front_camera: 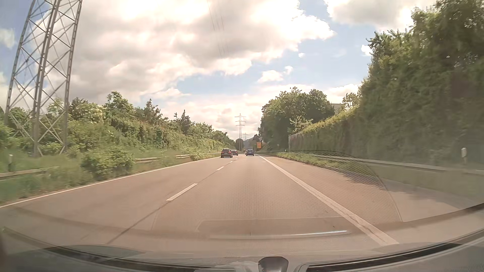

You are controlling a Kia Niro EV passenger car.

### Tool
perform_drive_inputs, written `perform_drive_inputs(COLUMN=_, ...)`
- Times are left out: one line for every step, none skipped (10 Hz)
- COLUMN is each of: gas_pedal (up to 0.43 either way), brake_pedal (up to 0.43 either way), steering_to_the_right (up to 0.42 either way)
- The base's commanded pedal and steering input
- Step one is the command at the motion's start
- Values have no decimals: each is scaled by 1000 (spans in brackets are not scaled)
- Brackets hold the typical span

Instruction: Follow the waypoints while adhering to traffic rules and regulations

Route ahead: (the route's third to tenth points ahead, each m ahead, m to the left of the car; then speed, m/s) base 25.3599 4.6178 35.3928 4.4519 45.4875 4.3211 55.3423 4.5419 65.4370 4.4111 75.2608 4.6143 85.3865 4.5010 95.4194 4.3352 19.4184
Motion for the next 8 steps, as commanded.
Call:
perform_drive_inputs(gas_pedal=0, brake_pedal=0, steering_to_the_right=1)
perform_drive_inputs(gas_pedal=0, brake_pedal=0, steering_to_the_right=0)
perform_drive_inputs(gas_pedal=0, brake_pedal=0, steering_to_the_right=1)
perform_drive_inputs(gas_pedal=0, brake_pedal=0, steering_to_the_right=1)
perform_drive_inputs(gas_pedal=0, brake_pedal=0, steering_to_the_right=0)
perform_drive_inputs(gas_pedal=0, brake_pedal=0, steering_to_the_right=0)
perform_drive_inputs(gas_pedal=0, brake_pedal=0, steering_to_the_right=0)
perform_drive_inputs(gas_pedal=0, brake_pedal=0, steering_to_the_right=0)
